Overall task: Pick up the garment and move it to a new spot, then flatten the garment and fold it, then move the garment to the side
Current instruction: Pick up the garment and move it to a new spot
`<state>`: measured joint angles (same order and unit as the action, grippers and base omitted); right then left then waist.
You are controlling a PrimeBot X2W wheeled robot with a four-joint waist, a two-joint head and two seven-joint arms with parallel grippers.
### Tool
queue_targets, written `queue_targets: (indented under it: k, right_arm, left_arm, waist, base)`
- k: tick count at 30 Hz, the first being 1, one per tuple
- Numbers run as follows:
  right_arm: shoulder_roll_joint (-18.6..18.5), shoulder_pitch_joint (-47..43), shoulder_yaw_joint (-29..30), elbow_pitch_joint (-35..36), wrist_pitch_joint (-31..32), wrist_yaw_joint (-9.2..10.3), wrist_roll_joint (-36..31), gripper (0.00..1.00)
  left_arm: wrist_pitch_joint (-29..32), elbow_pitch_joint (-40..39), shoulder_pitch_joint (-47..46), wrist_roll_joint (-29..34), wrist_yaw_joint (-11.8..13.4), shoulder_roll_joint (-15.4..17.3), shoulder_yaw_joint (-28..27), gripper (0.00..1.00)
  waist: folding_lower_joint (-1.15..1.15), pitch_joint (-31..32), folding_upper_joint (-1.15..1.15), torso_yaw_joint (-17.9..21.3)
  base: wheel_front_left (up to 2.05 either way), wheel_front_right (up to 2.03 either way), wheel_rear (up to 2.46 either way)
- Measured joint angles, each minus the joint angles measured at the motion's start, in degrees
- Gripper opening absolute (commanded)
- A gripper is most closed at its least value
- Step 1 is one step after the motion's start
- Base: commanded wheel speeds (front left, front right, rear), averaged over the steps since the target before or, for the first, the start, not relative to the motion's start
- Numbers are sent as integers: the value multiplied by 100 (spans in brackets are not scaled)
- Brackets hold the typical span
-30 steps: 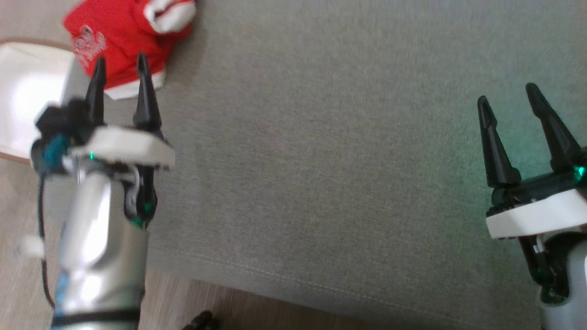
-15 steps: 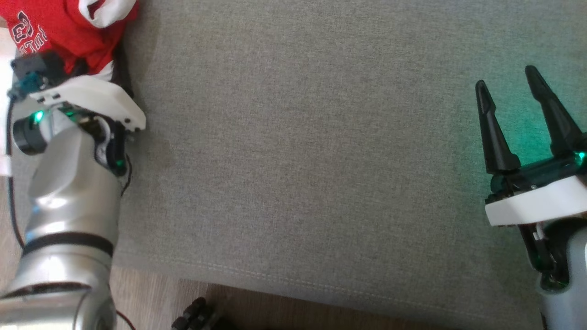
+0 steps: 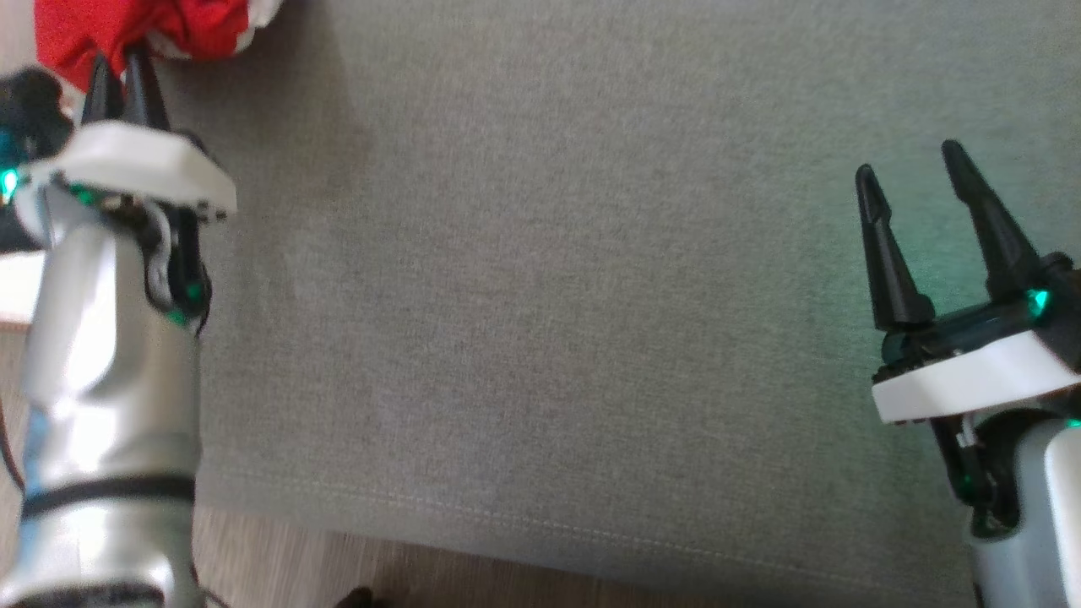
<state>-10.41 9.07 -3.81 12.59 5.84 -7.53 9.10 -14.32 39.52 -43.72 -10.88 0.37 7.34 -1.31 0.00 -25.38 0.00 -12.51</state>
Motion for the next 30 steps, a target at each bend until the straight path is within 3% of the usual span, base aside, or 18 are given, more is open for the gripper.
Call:
queue_targets:
  k: [10,17,23,30]
  right_arm:
    - [265,-169,-100,-291,-260,0,100,100]
    - [403,-493,-166,-432,-381,0,157,100]
    - [452,-523,-221,-477,-433,0,175,100]
    - [568,-516,-264,-555,-573,0,270,100]
  left_arm:
    - [-1,-2246,1878,290,123,-80,121,0]
    - [621,-3717,2982,417,160,-201,638,0]
    - [1029,-4275,3348,424,-35,-235,1181,0]
    - [1180,-4194,3171,423,-320,-303,1868,0]
  waist:
    - [0,806,0,225]
    - [0,1312,0,575]
    - [0,1465,0,1065]
    - [0,1362,0,1807]
  base:
    - [0,0,0]
    - [0,0,0]
    - [0,0,0]
    - [0,0,0]
